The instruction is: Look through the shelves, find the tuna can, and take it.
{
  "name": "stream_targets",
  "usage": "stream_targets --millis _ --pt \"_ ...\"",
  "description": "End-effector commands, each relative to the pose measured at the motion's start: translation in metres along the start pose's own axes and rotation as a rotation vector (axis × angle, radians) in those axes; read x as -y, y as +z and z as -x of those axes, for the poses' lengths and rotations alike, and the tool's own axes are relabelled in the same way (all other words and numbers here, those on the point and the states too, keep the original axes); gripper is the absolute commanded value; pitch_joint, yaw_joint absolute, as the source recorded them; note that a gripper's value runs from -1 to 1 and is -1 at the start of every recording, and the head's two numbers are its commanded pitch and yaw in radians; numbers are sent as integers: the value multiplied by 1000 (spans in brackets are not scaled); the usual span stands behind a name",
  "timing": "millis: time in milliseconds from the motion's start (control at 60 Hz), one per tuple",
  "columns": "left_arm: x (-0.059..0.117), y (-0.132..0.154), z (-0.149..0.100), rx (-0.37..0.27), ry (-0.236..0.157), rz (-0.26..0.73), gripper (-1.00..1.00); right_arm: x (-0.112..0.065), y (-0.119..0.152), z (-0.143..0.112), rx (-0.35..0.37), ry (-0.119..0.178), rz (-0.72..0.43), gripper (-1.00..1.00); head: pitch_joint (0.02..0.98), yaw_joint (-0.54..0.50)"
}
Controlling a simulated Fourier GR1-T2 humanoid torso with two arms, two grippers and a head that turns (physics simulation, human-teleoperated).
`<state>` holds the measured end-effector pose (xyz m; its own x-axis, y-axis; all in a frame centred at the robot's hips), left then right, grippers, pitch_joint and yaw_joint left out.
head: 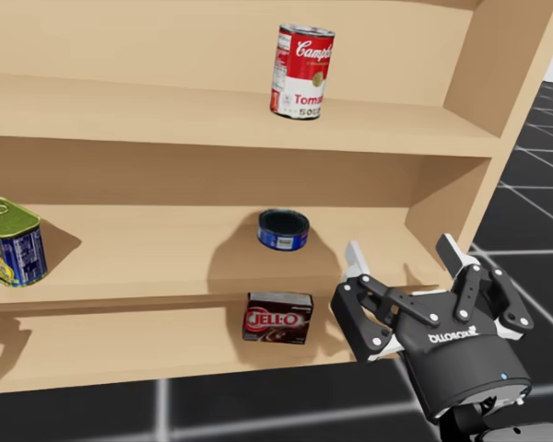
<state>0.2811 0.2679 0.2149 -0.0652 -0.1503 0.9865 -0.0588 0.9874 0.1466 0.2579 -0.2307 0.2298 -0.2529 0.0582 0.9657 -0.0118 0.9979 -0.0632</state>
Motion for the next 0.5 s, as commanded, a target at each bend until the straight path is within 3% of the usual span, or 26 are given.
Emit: stream_targets --millis 17,167,183,217,317,450,500 --pt "0 0 0 -2 1 0 -1000 -11 1 -3 -42 -40 -70 -1000 548 -256" --pt "1 -1 1 -5 0 -1 -1000 -16 -6 -8 -85 -33 -132 -1000 543 -253" --pt "1 -1 1 -5 0 -1 -1000 -17 -7 -7 -86 -26 -132 -1000 542 -252" --pt "1 -1 1 -6 -1 -1 -1000 -17 -12 -6 -82 19 -129 -1000 541 -252" --pt "1 -1 1 -8 -2 -3 -1000 -19 -21 -2 -104 39 -138 -1000 537 -250" --pt "1 -1 1 -8 4 -6 -1000 -26 -41 4 -157 11 -156 -1000 540 -249" --pt "1 -1 1 -9 5 -6 -1000 -29 -46 6 -163 22 -160 -1000 540 -249"
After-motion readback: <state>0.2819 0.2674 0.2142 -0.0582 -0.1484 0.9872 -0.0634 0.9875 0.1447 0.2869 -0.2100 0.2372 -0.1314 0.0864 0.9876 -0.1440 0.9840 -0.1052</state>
